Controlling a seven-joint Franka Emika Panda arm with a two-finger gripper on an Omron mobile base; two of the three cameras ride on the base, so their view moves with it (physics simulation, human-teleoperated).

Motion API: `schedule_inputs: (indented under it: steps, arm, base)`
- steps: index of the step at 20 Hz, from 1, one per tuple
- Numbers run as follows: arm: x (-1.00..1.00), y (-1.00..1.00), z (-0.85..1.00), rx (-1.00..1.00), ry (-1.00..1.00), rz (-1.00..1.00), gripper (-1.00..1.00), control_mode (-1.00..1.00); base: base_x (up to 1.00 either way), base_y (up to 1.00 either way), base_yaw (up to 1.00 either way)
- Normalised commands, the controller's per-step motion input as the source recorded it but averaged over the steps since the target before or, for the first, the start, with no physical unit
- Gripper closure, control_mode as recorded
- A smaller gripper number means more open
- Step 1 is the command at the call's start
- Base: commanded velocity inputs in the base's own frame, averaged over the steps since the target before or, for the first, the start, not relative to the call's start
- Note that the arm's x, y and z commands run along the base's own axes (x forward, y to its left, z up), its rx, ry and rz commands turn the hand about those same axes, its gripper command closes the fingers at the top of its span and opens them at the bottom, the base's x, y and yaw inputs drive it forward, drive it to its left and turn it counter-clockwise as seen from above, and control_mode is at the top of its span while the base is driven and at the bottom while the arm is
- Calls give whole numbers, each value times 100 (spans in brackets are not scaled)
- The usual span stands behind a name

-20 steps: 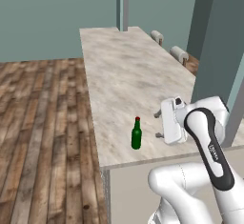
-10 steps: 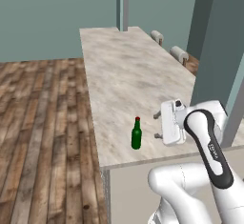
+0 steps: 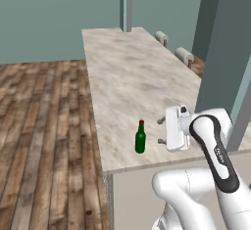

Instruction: Pick the beer from the counter and place it in the open cabinet.

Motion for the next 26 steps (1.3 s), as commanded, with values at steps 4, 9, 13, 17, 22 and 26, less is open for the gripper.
schedule_inputs:
  steps: [4, 9, 13, 17, 22, 26]
  arm:
    - [19, 0, -12, 6, 0, 0, -100, -100]
    - [20, 0, -8, 6, 0, 0, -100, -100]
    - [19, 0, -8, 5, 3, 0, -100, -100]
    - [14, 0, -14, 5, 3, 0, -100, -100]
    - [16, 0, -16, 4, 1, 0, -100, -100]
    - [12, 0, -14, 4, 1, 0, -100, -100]
  base:
    - [0, 0, 0]
    - [0, 0, 0]
    - [0, 0, 0]
    - [0, 0, 0]
    - [0, 0, 0]
    - [0, 0, 0]
